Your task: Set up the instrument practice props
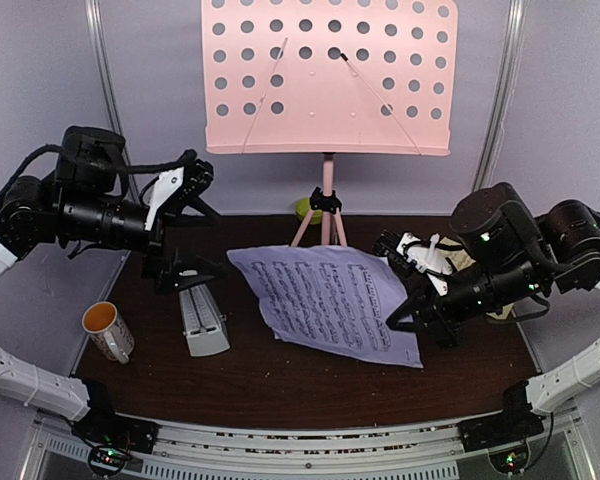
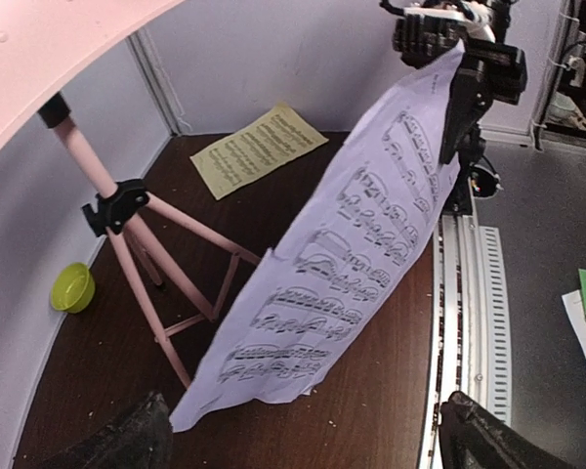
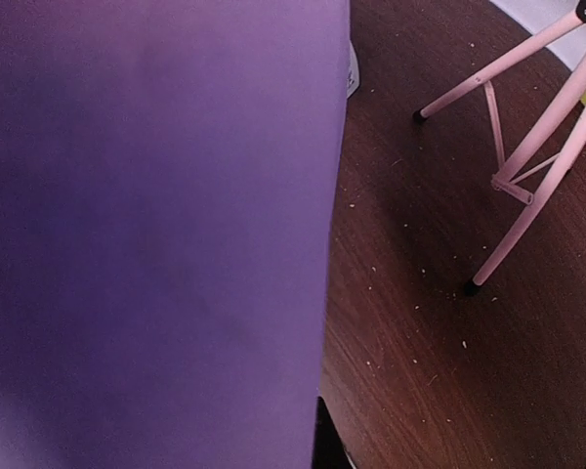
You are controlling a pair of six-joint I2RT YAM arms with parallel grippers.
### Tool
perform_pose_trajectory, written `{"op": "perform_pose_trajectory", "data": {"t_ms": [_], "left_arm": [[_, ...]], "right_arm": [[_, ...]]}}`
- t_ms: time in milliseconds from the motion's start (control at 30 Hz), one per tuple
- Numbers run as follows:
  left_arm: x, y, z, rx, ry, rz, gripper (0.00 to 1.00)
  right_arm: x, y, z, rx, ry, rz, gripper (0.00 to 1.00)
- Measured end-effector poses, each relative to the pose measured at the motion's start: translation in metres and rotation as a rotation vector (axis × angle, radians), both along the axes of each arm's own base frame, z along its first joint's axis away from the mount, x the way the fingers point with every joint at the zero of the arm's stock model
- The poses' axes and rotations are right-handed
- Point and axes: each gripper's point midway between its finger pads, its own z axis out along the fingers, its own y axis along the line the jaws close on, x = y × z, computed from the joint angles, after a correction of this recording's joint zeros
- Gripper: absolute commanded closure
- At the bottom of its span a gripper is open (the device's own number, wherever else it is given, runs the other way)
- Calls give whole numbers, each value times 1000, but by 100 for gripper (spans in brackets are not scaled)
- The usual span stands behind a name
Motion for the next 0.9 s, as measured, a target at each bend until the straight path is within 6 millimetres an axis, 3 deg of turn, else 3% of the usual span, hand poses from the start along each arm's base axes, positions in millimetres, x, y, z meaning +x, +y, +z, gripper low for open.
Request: {"op": "perform_pose_trajectory", "data": {"t_ms": [167, 300, 567, 733, 900], "left_arm": [[-23, -31, -20, 46, 37, -139, 7], [-30, -51, -42, 104, 58, -210, 9], [-37, -59, -45, 117, 31, -269, 11], [-46, -73, -47, 132, 21, -327, 37], [-45, -87, -64, 172, 43, -359, 59]], "right_arm": [[-9, 14, 7, -18, 54, 53, 100], [-15, 18, 6, -39, 86, 91, 100], [-26, 22, -8, -132, 148, 154, 100], [-30, 29, -6, -158, 162, 196, 100], [-34, 33, -5, -182, 165, 233, 100]]}}
